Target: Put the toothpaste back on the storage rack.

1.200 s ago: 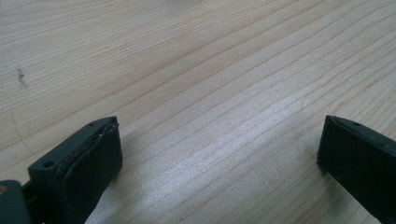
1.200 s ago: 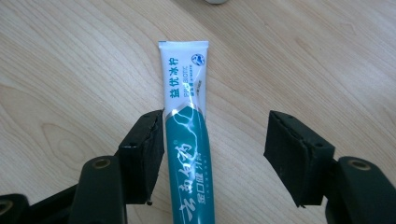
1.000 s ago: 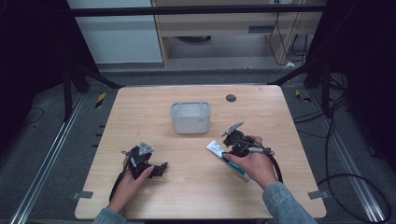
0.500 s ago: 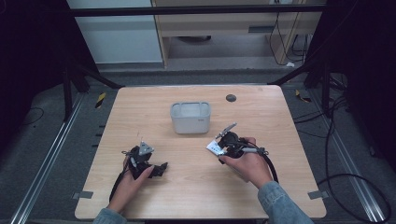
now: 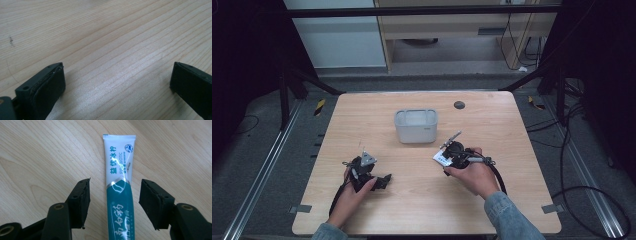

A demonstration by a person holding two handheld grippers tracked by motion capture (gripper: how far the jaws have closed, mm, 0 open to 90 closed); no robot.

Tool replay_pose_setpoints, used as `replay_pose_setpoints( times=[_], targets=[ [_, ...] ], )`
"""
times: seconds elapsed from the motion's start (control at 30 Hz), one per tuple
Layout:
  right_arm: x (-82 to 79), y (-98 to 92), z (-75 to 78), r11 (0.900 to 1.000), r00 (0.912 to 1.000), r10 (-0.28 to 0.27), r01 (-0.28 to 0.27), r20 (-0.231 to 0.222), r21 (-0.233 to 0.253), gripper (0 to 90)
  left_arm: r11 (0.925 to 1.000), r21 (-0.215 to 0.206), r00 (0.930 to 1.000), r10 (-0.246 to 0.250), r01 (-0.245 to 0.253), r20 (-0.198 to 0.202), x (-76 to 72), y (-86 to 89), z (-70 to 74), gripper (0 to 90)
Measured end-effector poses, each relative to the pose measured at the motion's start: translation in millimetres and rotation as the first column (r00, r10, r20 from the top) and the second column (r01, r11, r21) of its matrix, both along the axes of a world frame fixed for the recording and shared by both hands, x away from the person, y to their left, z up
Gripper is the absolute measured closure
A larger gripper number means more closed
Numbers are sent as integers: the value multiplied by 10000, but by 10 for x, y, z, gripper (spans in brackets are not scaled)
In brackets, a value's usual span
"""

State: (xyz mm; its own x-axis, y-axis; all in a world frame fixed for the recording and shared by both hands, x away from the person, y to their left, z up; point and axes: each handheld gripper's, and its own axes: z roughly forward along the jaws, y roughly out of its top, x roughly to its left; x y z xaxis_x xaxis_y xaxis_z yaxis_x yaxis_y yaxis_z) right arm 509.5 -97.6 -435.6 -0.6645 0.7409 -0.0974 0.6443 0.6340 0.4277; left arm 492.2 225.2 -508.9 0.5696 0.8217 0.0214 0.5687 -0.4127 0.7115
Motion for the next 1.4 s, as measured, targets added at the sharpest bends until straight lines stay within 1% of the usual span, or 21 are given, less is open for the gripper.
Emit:
replay_pose_setpoints(
  times=[0.17, 0.2, 0.23, 0.3, 0.37, 0.47, 0.53, 0.67, 0.73, 0.8, 0.97, 1.0, 1.07, 1.1, 1.23, 1.27, 1.3, 1.33, 1.4],
  targets=[
    [55, 25, -54, 9999, 9999, 34, -36, -122, -162, 415, 10000, 1, 10000, 0, 0, 0, 0, 0, 0, 0],
    [94, 33, -91, 9996, 9997, -21, 14, -250, -270, 419, 10000, -2, 10000, 2, -2, 1, 0, 0, 0, 0],
    [94, 33, -91, 9996, 9997, -21, 14, -250, -270, 419, 10000, -2, 10000, 2, -2, 1, 0, 0, 0, 0],
    [143, 34, -132, 9996, 9992, -6, -6, -401, -295, 430, 10000, -2, 10000, 3, -3, -1, 0, 0, 0, 0],
    [200, 42, -171, 9994, 9981, -189, 171, -581, -316, 435, 10000, -1, 10000, 2, -2, -1, 0, 0, 0, 0],
    [265, 45, -204, 9994, 9967, -267, 250, -772, -221, 434, 10000, -1, 10000, 0, 0, -3, 0, 0, 0, 0],
    [293, 52, -227, 9993, 9959, -305, 284, -846, -262, 436, 10000, -2, 10000, 1, -1, -3, 0, 0, 0, 0],
    [319, 58, -260, 9990, 9950, -269, 233, -961, -386, 455, 10000, -5, 10000, 2, -2, -3, 0, 0, 0, 0],
    [331, 57, -272, 9990, 9951, -248, 210, -959, -402, 470, 10000, -3, 10000, -1, 1, -1, 0, 0, 0, 0],
    [338, 59, -276, 9988, 9939, -334, 296, -1050, -382, 487, 10000, -2, 10000, 1, -1, -1, 0, 0, 0, 0],
    [367, 49, -295, 9990, 9931, -266, 222, -1138, -396, 498, 10000, -5, 10000, 1, -1, -2, 0, 0, 0, 0],
    [363, 59, -300, 9988, 9918, -392, 354, -1216, -328, 503, 10000, -2, 10000, 0, 0, 0, 0, 0, 0, 0],
    [361, 61, -319, 9990, 9923, -286, 242, -1201, -377, 531, 10000, -5, 10000, 2, -2, -1, 0, 0, 0, 0],
    [360, 67, -321, 9990, 9916, -314, 271, -1254, -354, 538, 10000, -6, 10000, 2, -2, -2, 0, 0, 0, 0],
    [363, 71, -332, 9988, 9916, -269, 216, -1264, -428, 544, 10000, -3, 10000, 0, 0, -3, 0, 0, 0, 0],
    [371, 59, -337, 9990, 9926, -138, 87, -1203, -429, 547, 10000, -5, 10000, 3, -3, -4, 0, 0, 0, 0],
    [371, 57, -338, 9990, 9929, -128, 76, -1187, -445, 549, 10000, -3, 10000, 0, 0, -1, 0, 0, 0, 0],
    [363, 68, -333, 9988, 9916, -289, 235, -1264, -438, 551, 10000, -2, 10000, 1, -1, -3, 0, 0, 0, 0],
    [362, 67, -333, 9988, 9918, -266, 212, -1249, -444, 554, 10000, -3, 10000, 1, -1, -3, 0, 0, 0, 0]
  ],
)
